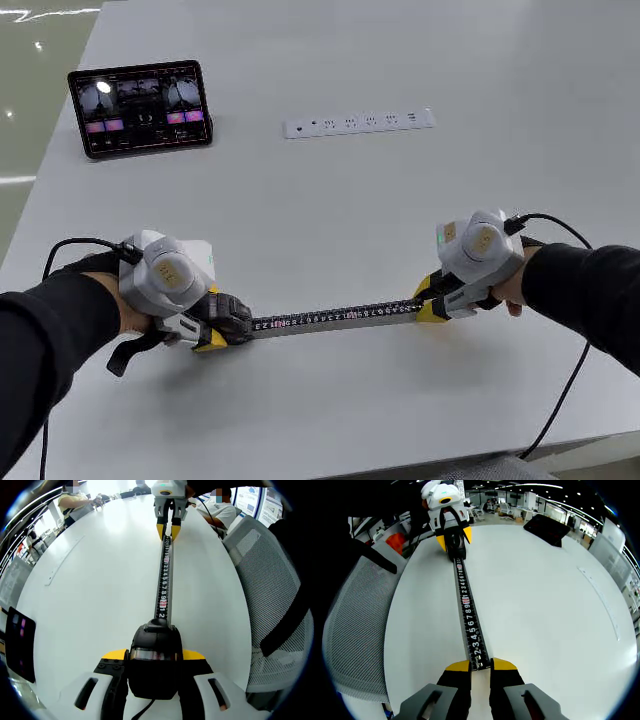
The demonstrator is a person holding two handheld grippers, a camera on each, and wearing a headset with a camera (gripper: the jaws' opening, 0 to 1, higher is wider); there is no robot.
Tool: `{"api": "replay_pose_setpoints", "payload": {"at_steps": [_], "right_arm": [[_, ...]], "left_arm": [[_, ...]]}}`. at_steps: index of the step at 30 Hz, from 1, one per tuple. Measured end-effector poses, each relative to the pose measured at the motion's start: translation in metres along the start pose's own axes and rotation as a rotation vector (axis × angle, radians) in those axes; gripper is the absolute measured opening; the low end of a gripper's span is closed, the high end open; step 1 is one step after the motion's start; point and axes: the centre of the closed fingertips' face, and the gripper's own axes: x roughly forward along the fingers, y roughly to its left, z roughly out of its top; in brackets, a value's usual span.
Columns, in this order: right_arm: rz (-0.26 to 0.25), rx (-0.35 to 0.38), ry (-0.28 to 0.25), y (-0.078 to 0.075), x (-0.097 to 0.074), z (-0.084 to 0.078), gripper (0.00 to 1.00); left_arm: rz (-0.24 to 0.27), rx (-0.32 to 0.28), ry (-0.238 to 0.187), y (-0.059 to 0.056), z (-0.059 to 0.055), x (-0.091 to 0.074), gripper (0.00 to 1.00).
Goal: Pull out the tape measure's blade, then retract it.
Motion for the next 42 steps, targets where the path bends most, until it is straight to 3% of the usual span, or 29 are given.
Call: {"api": "replay_pose_setpoints", "payload": {"at_steps": [24, 42], "right_arm": [[-0.006, 0.009, 0.004, 0.0000, -0.0024, -0.0025, 0.09], [0.016, -0.050, 0.062, 0.0011, -0.0016, -0.0033, 0.12]], "left_arm": [[0.003, -0.002, -0.002, 0.0001, -0.0004, 0.0002, 0.33], [-0.010, 0.005, -0.009, -0.0017, 0.0037, -0.0003, 0.34]]}}
